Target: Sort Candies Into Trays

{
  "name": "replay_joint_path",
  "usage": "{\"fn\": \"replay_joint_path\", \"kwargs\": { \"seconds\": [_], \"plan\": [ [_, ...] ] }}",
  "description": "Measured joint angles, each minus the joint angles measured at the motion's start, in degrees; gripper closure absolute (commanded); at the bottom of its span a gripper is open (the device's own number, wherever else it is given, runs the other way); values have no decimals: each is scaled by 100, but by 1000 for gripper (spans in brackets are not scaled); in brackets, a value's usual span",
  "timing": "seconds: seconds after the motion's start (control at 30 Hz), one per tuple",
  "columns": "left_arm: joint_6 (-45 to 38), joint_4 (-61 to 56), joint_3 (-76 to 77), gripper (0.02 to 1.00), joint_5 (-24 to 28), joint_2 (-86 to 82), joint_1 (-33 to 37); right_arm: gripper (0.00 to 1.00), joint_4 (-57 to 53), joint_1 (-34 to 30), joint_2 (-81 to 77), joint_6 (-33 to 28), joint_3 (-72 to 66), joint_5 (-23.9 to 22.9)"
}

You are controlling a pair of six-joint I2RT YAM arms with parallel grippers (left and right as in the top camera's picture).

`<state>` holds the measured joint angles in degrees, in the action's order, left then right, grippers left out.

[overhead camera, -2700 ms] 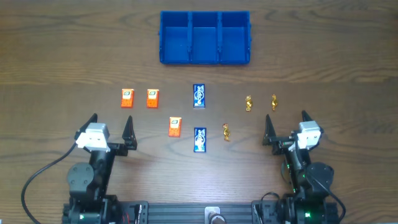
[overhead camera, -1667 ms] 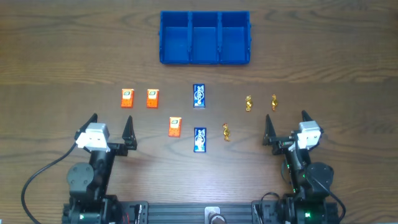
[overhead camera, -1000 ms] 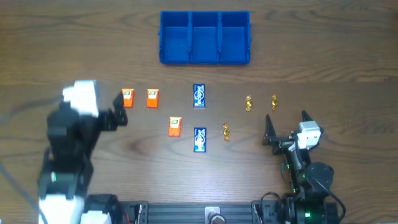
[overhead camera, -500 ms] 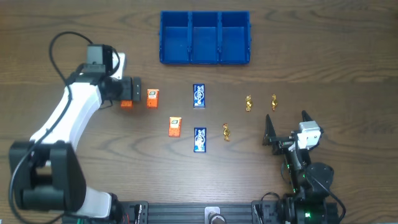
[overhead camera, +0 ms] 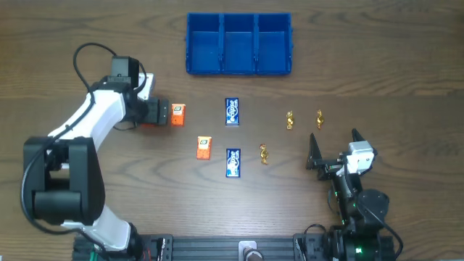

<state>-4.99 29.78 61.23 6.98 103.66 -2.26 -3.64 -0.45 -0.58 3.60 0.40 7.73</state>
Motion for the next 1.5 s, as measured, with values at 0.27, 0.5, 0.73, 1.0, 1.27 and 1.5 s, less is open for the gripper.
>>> {"fn": "replay_joint_path", "kwargs": {
  "seconds": [0.27, 0.5, 0.73, 1.0, 1.27, 1.5],
  "plan": [
    [15, -4, 0, 178, -79, 168, 2, 1, 0, 0, 0, 0, 0, 0],
    [-28, 2, 0, 369, -164, 168, 2, 1, 0, 0, 0, 0, 0, 0],
    [-31, 2, 0, 533, -243, 168, 2, 1, 0, 0, 0, 0, 0, 0],
    [31, -15, 0, 680, -267, 168, 2, 3, 0, 0, 0, 0, 0, 0],
    [289, 374, 417, 702, -264, 166, -11, 1, 0, 0, 0, 0, 0, 0],
    [879, 1379, 2166, 702, -662, -72, -726, 1, 0, 0, 0, 0, 0, 0]
  ]
}}
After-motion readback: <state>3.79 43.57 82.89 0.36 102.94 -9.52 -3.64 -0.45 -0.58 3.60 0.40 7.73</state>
